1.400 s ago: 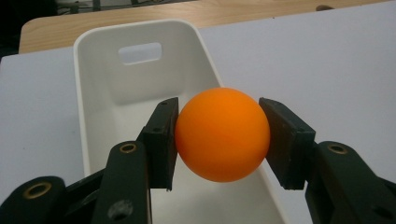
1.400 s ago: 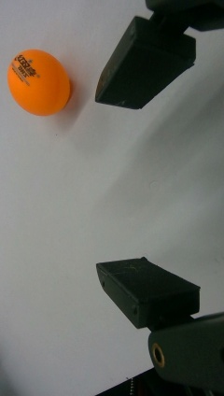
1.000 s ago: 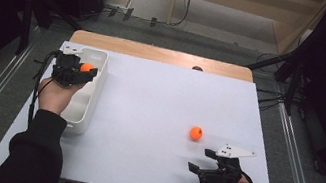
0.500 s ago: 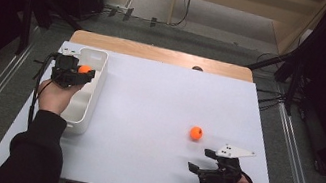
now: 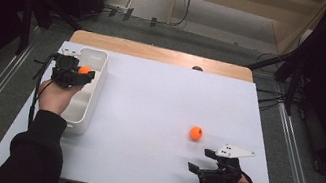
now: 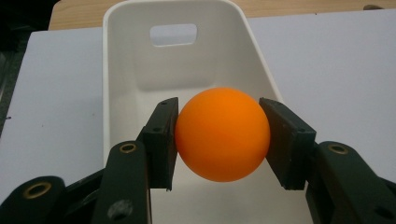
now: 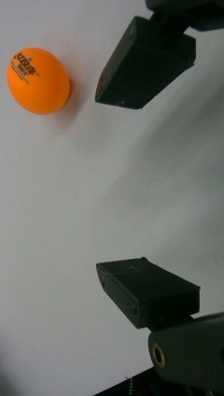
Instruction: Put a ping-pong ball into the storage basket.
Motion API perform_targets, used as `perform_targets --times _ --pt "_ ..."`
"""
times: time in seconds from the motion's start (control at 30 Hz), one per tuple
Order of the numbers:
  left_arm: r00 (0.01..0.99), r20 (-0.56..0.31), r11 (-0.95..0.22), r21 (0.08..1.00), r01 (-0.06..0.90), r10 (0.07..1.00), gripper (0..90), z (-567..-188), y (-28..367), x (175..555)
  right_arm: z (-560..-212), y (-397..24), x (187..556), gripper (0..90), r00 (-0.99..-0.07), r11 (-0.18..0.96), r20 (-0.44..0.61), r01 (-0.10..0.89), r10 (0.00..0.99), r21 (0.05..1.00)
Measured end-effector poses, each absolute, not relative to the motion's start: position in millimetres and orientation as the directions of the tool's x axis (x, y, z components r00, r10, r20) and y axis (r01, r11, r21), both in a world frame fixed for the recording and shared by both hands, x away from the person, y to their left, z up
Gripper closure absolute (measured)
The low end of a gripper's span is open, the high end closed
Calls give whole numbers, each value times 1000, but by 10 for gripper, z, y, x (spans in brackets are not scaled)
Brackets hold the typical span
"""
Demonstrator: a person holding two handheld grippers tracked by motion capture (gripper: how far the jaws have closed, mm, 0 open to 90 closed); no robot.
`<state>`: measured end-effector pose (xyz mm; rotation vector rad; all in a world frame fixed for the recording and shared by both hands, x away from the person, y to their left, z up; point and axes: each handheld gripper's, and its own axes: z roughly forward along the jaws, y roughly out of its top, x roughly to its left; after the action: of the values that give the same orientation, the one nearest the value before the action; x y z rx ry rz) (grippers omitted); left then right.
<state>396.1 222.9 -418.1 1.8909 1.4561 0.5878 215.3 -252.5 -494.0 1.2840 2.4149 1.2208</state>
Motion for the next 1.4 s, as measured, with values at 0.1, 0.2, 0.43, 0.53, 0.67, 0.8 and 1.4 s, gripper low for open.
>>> perform_targets --times 0.1,0.2,0.43,0.53,0.67,0.8,1.4 --pt "276 -51 -150 738 658 960 500 -4181 2232 3962 -4940 -2525 2153 149 -623 304 230 629 748 715" --pt "275 -56 -147 734 663 960 500 -4180 2239 3964 -4940 -2526 2152 149 -622 303 230 629 748 715" --pt "280 -105 -115 735 669 954 397 -4153 2270 3970 -4939 -2530 2154 149 -624 304 229 627 747 717" --pt "294 -123 -113 733 670 948 335 -4124 2274 3973 -4938 -2528 2152 149 -623 303 232 630 747 715" --pt "318 -129 -121 741 660 939 294 -4066 2250 3960 -4939 -2529 2154 149 -624 304 230 627 747 717" --pt "358 -133 -149 737 659 924 253 -4013 2220 3946 -4939 -2528 2151 149 -623 303 232 630 747 715" --pt "483 -189 -190 753 630 855 241 -3849 2131 3853 -4926 -2511 2155 149 -631 312 224 622 743 718"
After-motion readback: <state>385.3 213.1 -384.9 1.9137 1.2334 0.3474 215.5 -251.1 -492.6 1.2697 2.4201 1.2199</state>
